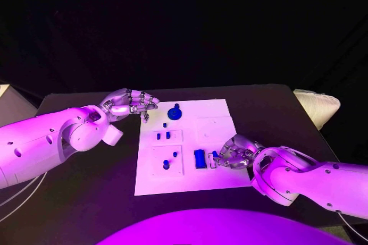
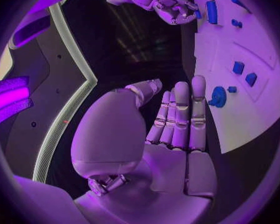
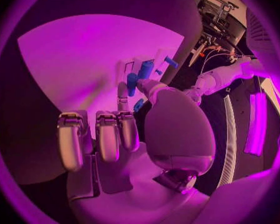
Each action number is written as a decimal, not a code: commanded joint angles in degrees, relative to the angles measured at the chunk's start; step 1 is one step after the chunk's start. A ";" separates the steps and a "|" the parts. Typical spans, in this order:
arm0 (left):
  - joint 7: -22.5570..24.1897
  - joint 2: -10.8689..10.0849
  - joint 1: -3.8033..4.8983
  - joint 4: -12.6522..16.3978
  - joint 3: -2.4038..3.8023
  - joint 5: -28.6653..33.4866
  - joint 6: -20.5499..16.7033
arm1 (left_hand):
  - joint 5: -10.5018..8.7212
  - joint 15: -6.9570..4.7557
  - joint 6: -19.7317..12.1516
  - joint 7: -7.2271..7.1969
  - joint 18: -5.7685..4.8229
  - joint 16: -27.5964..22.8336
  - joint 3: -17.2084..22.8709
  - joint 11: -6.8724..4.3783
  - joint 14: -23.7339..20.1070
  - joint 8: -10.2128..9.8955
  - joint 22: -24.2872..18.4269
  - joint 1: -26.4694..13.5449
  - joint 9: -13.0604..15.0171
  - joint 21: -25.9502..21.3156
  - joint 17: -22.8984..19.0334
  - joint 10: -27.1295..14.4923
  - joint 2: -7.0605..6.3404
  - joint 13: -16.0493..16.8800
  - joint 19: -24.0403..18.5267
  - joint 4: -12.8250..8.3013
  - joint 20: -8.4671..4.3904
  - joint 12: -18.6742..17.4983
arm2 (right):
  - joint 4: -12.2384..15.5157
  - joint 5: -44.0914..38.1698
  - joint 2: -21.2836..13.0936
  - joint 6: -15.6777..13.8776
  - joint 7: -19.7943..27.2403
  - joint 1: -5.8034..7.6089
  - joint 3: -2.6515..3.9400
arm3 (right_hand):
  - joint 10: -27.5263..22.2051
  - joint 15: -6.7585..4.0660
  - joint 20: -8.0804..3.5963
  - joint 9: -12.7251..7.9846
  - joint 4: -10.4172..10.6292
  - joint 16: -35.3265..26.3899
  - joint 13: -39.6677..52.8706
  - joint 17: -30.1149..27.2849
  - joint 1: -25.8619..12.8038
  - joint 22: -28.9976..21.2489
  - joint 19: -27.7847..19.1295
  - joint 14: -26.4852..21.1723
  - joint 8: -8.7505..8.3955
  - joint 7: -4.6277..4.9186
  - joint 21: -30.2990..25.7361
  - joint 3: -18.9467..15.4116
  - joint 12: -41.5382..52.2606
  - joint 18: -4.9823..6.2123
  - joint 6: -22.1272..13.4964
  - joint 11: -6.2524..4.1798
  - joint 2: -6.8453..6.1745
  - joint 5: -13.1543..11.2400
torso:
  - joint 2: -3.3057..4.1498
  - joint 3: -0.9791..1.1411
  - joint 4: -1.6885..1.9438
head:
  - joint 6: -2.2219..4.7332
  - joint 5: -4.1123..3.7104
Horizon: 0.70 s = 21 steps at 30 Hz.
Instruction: Assemble the parts on the task board
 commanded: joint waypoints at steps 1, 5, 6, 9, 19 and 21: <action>0.23 0.10 0.00 0.12 0.03 0.40 1.20 | 0.37 0.32 -0.47 0.48 0.41 -0.21 0.00 -0.15 -0.24 0.20 -0.04 -0.42 -0.05 -0.18 -0.07 -0.33 -0.02 -0.08 -0.14 -0.07 0.31 -0.15 | -0.50 3.30 0.78 -0.18 0.33 -0.35 -0.01 | 4.30 -0.19 -0.34 -0.09 0.04 0.20 13.14 14.26 -1.36 14.72 5.70 5.78 -0.19 0.40 0.18 -0.84 0.17 -0.56 0.20 -0.37 0.05 -0.79 | 0.01 0.10 -0.02 | 0.00 -0.15; 0.18 0.09 0.00 0.14 0.03 0.39 1.29 | 0.40 0.31 -0.49 0.48 0.42 -0.21 0.02 -0.16 -0.27 0.21 -0.05 -0.39 -0.06 -0.20 -0.07 -0.35 -0.03 -0.09 -0.14 -0.11 0.31 -0.15 | -1.13 2.78 1.30 -0.09 -0.06 -0.57 -0.01 | 4.30 -0.23 -0.36 -0.07 0.10 0.22 13.15 14.29 -3.16 14.72 5.71 5.79 -0.03 0.32 0.20 -1.94 0.15 -0.56 0.47 -0.43 0.42 -0.66 | 0.00 0.13 -0.03 | 0.00 -0.05; 0.17 0.09 0.00 0.15 0.02 0.39 1.31 | 0.40 0.31 -0.49 0.48 0.42 -0.21 0.02 -0.16 -0.27 0.21 -0.05 -0.39 -0.06 -0.20 -0.07 -0.35 -0.03 -0.09 -0.14 -0.11 0.31 -0.15 | -1.26 2.66 1.38 -0.05 -0.17 -0.60 -0.01 | 4.31 -0.24 -0.36 -0.07 0.10 0.23 13.16 14.31 -3.32 14.73 5.71 5.79 -0.01 0.30 0.23 -2.06 0.17 -0.56 0.49 -0.44 0.47 -0.65 | -0.01 0.12 -0.02 | 0.00 -0.08; 0.13 0.08 0.00 0.13 0.02 0.39 1.35 | 0.40 0.31 -0.49 0.48 0.42 -0.21 0.02 -0.16 -0.27 0.21 -0.05 -0.39 -0.06 -0.20 -0.07 -0.35 -0.03 -0.09 -0.14 -0.11 0.31 -0.15 | -1.59 2.28 1.71 0.15 -0.43 -0.66 -0.01 | 4.36 -0.25 -0.37 -0.06 0.09 0.28 13.22 14.39 -3.55 14.76 5.74 5.81 0.04 0.26 0.35 -2.22 0.29 -0.58 0.58 -0.46 0.56 -0.63 | -0.02 0.11 -0.01 | 0.00 -0.11; 0.10 0.16 0.00 0.07 0.02 0.38 1.47 | 0.40 0.31 -0.49 0.48 0.42 -0.21 0.02 -0.16 -0.27 0.21 -0.05 -0.39 -0.06 -0.20 -0.07 -0.35 -0.03 -0.09 -0.14 -0.11 0.31 -0.15 | -2.37 1.71 2.76 0.33 -0.48 -0.72 0.00 | 4.34 -0.27 -0.37 -0.06 0.06 0.24 13.20 14.32 -3.64 14.72 5.71 5.79 0.07 0.21 0.20 -2.26 0.24 -0.56 0.62 -0.49 0.73 -0.59 | -0.01 0.11 0.02 | 0.00 0.06; 0.10 0.14 0.00 0.06 0.02 0.38 1.46 | 0.40 0.31 -0.49 0.48 0.42 -0.21 0.02 -0.16 -0.27 0.21 -0.05 -0.39 -0.06 -0.20 -0.07 -0.35 -0.03 -0.09 -0.14 -0.11 0.31 -0.15 | -2.51 1.68 2.89 0.34 -0.43 -0.72 0.00 | 4.33 -0.28 -0.38 -0.06 0.01 0.23 13.19 14.31 -3.60 14.70 5.69 5.79 0.07 0.18 0.13 -2.25 0.22 -0.55 0.62 -0.52 0.80 -0.56 | 0.00 0.11 -0.01 | 0.00 0.05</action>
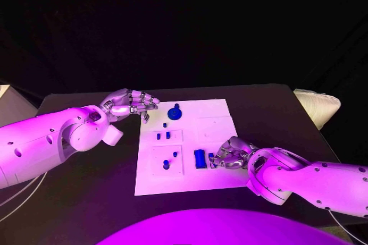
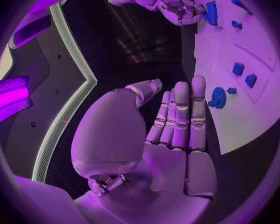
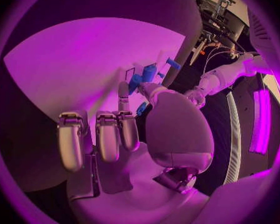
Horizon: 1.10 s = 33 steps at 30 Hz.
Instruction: Assemble the parts on the task board
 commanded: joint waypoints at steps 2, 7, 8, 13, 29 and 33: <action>0.23 0.09 0.00 0.10 0.03 0.38 1.06 | 0.40 0.31 -0.49 0.48 0.41 -0.21 0.02 -0.16 -0.26 0.22 -0.06 -0.39 -0.07 -0.20 -0.07 -0.35 -0.03 -0.10 -0.14 -0.11 0.31 -0.15 | -0.32 -0.49 0.35 0.40 0.13 -0.06 0.00 | 4.54 -0.29 -0.39 -0.04 0.00 0.24 13.20 14.32 -0.51 14.73 5.70 5.79 -0.09 0.30 0.19 -0.34 0.22 -0.56 0.03 -0.34 0.09 0.13 | 0.01 -0.03 0.00 | 0.00 0.00; 0.23 0.11 0.00 0.11 0.03 0.38 1.09 | 0.40 0.31 -0.49 0.48 0.41 -0.21 0.02 -0.16 -0.26 0.22 -0.06 -0.39 -0.07 -0.20 -0.07 -0.35 -0.03 -0.10 -0.14 -0.11 0.31 -0.15 | -0.95 -0.55 0.85 0.32 0.27 -0.06 0.00 | 4.54 -0.34 -0.42 -0.04 -0.18 0.27 13.21 14.38 -0.24 14.73 5.70 5.81 -0.07 0.23 0.17 -0.28 0.24 -0.55 0.00 -0.40 0.34 0.26 | 0.02 -0.05 0.02 | 0.00 0.07; 0.22 0.11 0.00 0.10 0.03 0.38 1.09 | 0.40 0.31 -0.49 0.48 0.41 -0.21 0.02 -0.16 -0.26 0.22 -0.06 -0.39 -0.07 -0.20 -0.07 -0.35 -0.03 -0.10 -0.14 -0.11 0.31 -0.15 | -1.05 -0.58 0.92 0.32 0.29 -0.06 0.00 | 4.54 -0.34 -0.42 -0.04 -0.18 0.27 13.21 14.38 -0.24 14.73 5.70 5.81 -0.07 0.23 0.17 -0.28 0.24 -0.55 0.00 -0.40 0.34 0.26 | 0.02 -0.05 0.03 | 0.00 0.08; 0.22 0.11 0.00 0.07 0.02 0.38 1.07 | 0.40 0.31 -0.49 0.48 0.41 -0.21 0.02 -0.16 -0.26 0.22 -0.06 -0.39 -0.07 -0.20 -0.07 -0.35 -0.03 -0.10 -0.14 -0.11 0.31 -0.15 | -1.42 -0.78 1.15 0.38 0.41 -0.06 0.00 | 4.50 -0.36 -0.43 -0.05 -0.22 0.20 13.16 14.25 -0.17 14.69 5.67 5.78 -0.08 0.23 0.02 -0.30 0.11 -0.52 -0.04 -0.42 0.37 0.28 | -0.03 -0.06 -0.01 | 0.00 -0.02; 0.19 0.13 0.00 0.02 0.01 0.38 1.12 | 0.40 0.31 -0.49 0.48 0.41 -0.21 0.02 -0.16 -0.26 0.22 -0.06 -0.39 -0.07 -0.20 -0.07 -0.35 -0.03 -0.10 -0.14 -0.11 0.31 -0.15 | -1.57 -3.15 0.81 2.50 0.18 -0.06 0.00 | 4.15 -0.15 -0.29 -0.30 0.20 -0.12 12.82 13.73 -3.85 14.44 5.45 5.65 -0.17 0.56 -1.02 -4.07 -0.70 -0.34 -0.52 -0.12 -0.14 -3.53 | -0.01 0.01 -0.02 | 0.00 -0.04; 0.19 0.13 0.00 0.00 0.01 0.38 1.11 | 0.40 0.31 -0.49 0.48 0.41 -0.21 0.02 -0.16 -0.26 0.22 -0.06 -0.39 -0.07 -0.20 -0.07 -0.35 -0.03 -0.10 -0.14 -0.11 0.31 -0.15 | -1.46 -3.58 0.59 2.31 0.53 -0.06 0.00 | 4.14 -0.15 -0.29 -0.30 0.21 -0.10 12.82 13.77 -3.90 14.46 5.47 5.66 -0.17 0.56 -0.93 -4.13 -0.71 -0.35 -0.52 -0.12 -0.13 -3.54 | -0.03 0.00 -0.05 | 0.00 0.02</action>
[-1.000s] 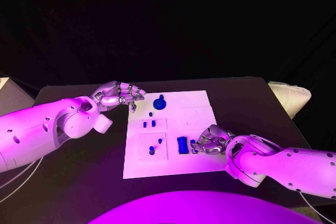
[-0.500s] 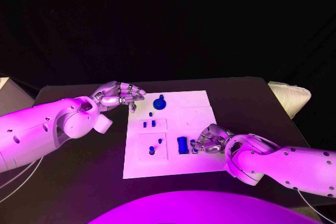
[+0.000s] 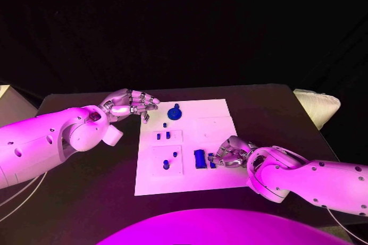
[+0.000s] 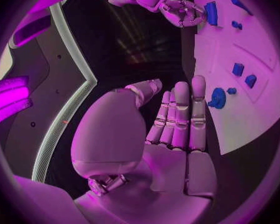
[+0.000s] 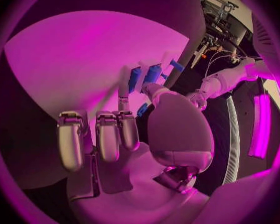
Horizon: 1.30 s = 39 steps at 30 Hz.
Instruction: Assemble the parts on the task board
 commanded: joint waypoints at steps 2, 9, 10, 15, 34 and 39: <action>0.28 0.12 0.00 0.07 0.03 0.38 0.94 | 0.40 0.31 -0.49 0.48 0.42 -0.21 0.02 -0.16 -0.26 0.22 -0.07 -0.39 -0.07 -0.21 -0.07 -0.35 -0.02 -0.10 -0.14 -0.11 0.31 -0.15 | 0.22 -1.83 -0.37 1.07 0.86 -0.06 -0.01 | 4.15 -0.15 -0.29 0.03 -0.12 -0.10 12.78 13.77 -0.65 14.43 5.47 5.66 0.09 0.16 -0.08 -0.33 -0.33 -0.35 -0.30 -0.12 0.10 -0.20 | 0.02 -0.01 0.00 | 0.00 0.01; 0.43 0.09 -0.01 0.06 0.02 0.38 0.82 | 0.40 0.31 -0.49 0.48 0.42 -0.21 0.02 -0.16 -0.26 0.22 -0.07 -0.39 -0.07 -0.21 -0.07 -0.35 -0.02 -0.10 -0.14 -0.11 0.31 -0.15 | 0.30 -1.67 -1.71 0.44 3.21 -0.05 0.00 | 3.85 -0.13 -0.27 -0.05 -0.39 -0.37 12.46 13.33 -0.24 14.26 5.32 5.55 -0.02 0.22 -0.76 -1.04 -1.03 -0.22 -0.69 -0.08 -0.25 -0.53 | -0.02 -0.01 -0.03 | 0.00 0.11; 0.46 0.10 -0.01 0.04 0.02 0.38 0.79 | 0.40 0.31 -0.49 0.48 0.42 -0.21 0.02 -0.16 -0.26 0.22 -0.07 -0.39 -0.07 -0.21 -0.07 -0.35 -0.02 -0.10 -0.14 -0.11 0.31 -0.15 | 0.29 -1.32 -1.93 0.50 3.55 -0.03 0.00 | 3.65 -0.08 -0.23 -0.10 -0.51 -0.49 12.26 13.12 0.43 14.21 5.28 5.50 -0.10 0.32 -0.95 -1.44 -1.47 -0.19 -1.00 0.00 -0.48 -0.98 | -0.04 -0.01 -0.04 | 0.00 0.14; 0.56 0.16 -0.01 -0.02 0.01 0.38 0.72 | 0.40 0.31 -0.49 0.48 0.42 -0.21 0.02 -0.16 -0.26 0.22 -0.07 -0.39 -0.07 -0.21 -0.07 -0.35 -0.02 -0.10 -0.14 -0.11 0.31 -0.15 | -0.22 0.84 -2.41 3.52 4.74 0.22 0.00 | 2.81 0.21 0.06 -0.08 -0.49 -1.02 11.51 12.31 4.23 13.83 4.93 5.30 0.15 0.67 -2.52 -4.79 -3.14 0.09 -1.85 0.31 -0.82 -6.78 | -0.02 0.02 -0.03 | 0.00 -0.03; 0.52 0.25 -0.02 -0.16 -0.02 0.38 0.83 | 0.43 0.32 -0.53 0.48 0.41 -0.21 0.07 -0.15 -0.33 0.32 -0.10 -0.43 -0.13 -0.29 -0.06 -0.36 0.04 -0.12 -0.15 -0.16 0.31 -0.11 | -2.62 1.69 -0.56 7.14 4.14 0.07 -0.02 | 2.94 0.02 -0.02 -0.07 -0.78 -0.95 11.59 12.49 10.77 13.96 5.05 5.36 1.30 0.32 -2.06 -10.51 -2.86 0.01 -1.68 0.05 2.28 -11.08 | 0.08 0.09 0.07 | 0.00 0.26; 0.50 0.20 -0.04 -0.19 -0.03 0.38 0.83 | 0.43 0.32 -0.53 0.48 0.41 -0.21 0.07 -0.15 -0.33 0.32 -0.10 -0.43 -0.13 -0.29 -0.06 -0.36 0.04 -0.12 -0.15 -0.16 0.31 -0.11 | -2.91 1.11 -0.31 7.07 3.84 -0.05 -0.02 | 2.96 -0.07 -0.11 -0.25 -0.82 -0.94 11.60 12.51 13.80 13.97 5.07 5.37 1.42 0.22 -2.01 -10.38 -2.83 0.00 -1.63 -0.05 2.76 -14.28 | 0.05 0.09 0.04 | 0.00 0.35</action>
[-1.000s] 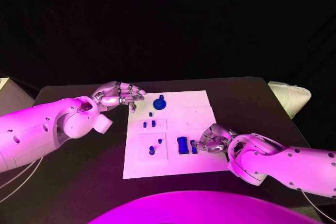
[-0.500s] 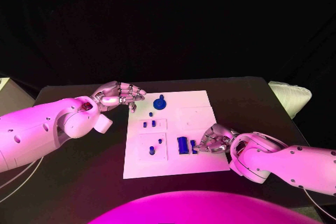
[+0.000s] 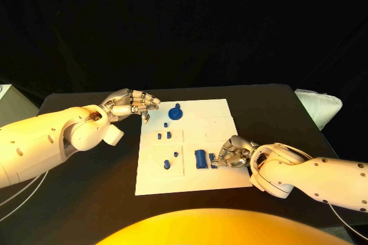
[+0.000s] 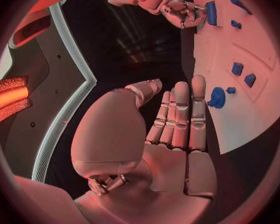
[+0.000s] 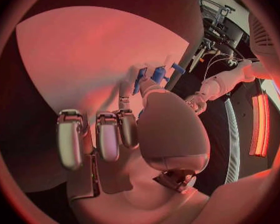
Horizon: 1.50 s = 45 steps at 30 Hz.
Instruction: Assemble the parts on the task board
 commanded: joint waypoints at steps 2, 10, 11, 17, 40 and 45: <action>0.45 0.06 -0.03 0.06 0.02 0.38 0.80 | 0.18 0.11 -0.53 0.48 0.42 -0.21 0.07 -0.15 -0.13 0.32 -0.04 -0.43 -0.05 -0.30 -0.06 -0.36 0.04 -0.08 -0.15 -0.16 0.31 -0.11 | -0.27 -0.74 0.17 1.81 -0.28 -0.40 -0.26 | 2.98 -0.07 -0.11 -0.35 0.10 -0.06 11.65 12.47 0.62 14.00 5.06 5.37 -0.22 -0.26 0.18 0.00 0.33 0.00 -0.13 -0.06 0.18 -0.19 | -0.03 -0.03 -0.08 | 0.00 0.12; 0.50 0.13 -0.05 -0.02 0.01 0.38 0.77 | 0.18 0.11 -0.53 0.48 0.42 -0.21 0.09 -0.16 -0.13 0.33 -0.05 -0.42 -0.06 -0.31 -0.06 -0.36 0.08 -0.08 -0.15 -0.17 0.31 -0.11 | 0.14 0.08 -0.09 -0.27 2.35 -0.43 -0.25 | 2.85 0.03 -0.07 -0.54 0.78 -0.17 11.49 12.30 -0.90 13.91 5.00 5.33 -0.23 -0.04 -0.18 -1.21 0.02 0.06 -0.17 0.11 0.26 -0.07 | -0.11 -0.12 -0.15 | 0.00 0.17; 0.52 0.15 -0.05 -0.04 0.01 0.38 0.76 | 0.18 0.11 -0.53 0.48 0.42 -0.21 0.09 -0.16 -0.13 0.33 -0.05 -0.42 -0.06 -0.31 -0.06 -0.36 0.08 -0.08 -0.15 -0.17 0.31 -0.11 | 0.23 0.66 -0.23 -0.40 3.22 -0.43 -0.25 | 2.72 0.09 -0.03 -0.63 0.78 -0.26 11.36 12.16 -1.39 13.81 4.91 5.29 -0.34 0.06 -0.61 -1.64 -0.26 0.13 -0.40 0.19 0.32 0.10 | -0.13 -0.12 -0.14 | 0.00 0.18; 0.67 0.26 -0.07 -0.18 0.01 0.40 0.62 | 0.19 0.11 -0.53 0.48 0.42 -0.21 0.11 -0.16 -0.14 0.35 -0.05 -0.42 -0.06 -0.32 -0.06 -0.36 0.10 -0.09 -0.15 -0.18 0.31 -0.10 | 0.57 3.07 -1.03 -0.92 7.73 0.06 -0.16 | 1.40 0.44 0.29 -0.88 0.76 -1.10 10.09 10.95 -3.54 13.14 4.32 4.97 -0.44 0.49 -3.36 -5.37 -2.83 0.61 -1.56 0.60 0.61 3.04 | -0.21 -0.19 -0.04 | 0.00 0.24; 13.42 2.01 -0.54 -1.84 -0.03 12.66 -18.51 | -0.51 1.01 -0.67 -1.17 0.22 -16.11 1.32 0.34 -6.22 1.16 -4.59 -0.01 -0.46 -8.73 -6.96 0.04 0.51 -4.01 -6.93 -1.18 0.90 -6.51 | -22.58 41.96 6.14 -2.84 44.00 7.88 1.61 | -21.42 2.75 2.36 -3.68 0.69 -42.28 -22.28 -26.86 15.63 -13.88 -10.47 -8.83 -4.03 3.13 -72.15 -1.67 -49.11 9.83 -6.90 2.96 3.70 -0.53 | -2.10 -2.00 -0.08 | 2.46 1.10; 14.24 3.79 -0.55 -4.75 -0.02 13.19 -19.67 | -0.97 3.09 1.36 -1.26 -0.27 -32.13 1.28 1.05 -7.77 1.24 -12.62 -0.60 -0.86 -20.76 -12.40 5.94 0.56 -6.27 -12.96 -1.30 3.29 -15.20 | -28.81 48.26 9.02 -0.20 47.12 8.25 2.62 | -18.79 5.94 5.56 -5.83 0.32 -60.73 -44.79 -35.14 15.44 -25.41 -17.29 -17.75 -8.41 5.35 -81.94 6.53 -67.36 9.54 -6.87 5.16 1.24 -1.35 | -2.56 -1.75 0.34 | 4.44 1.35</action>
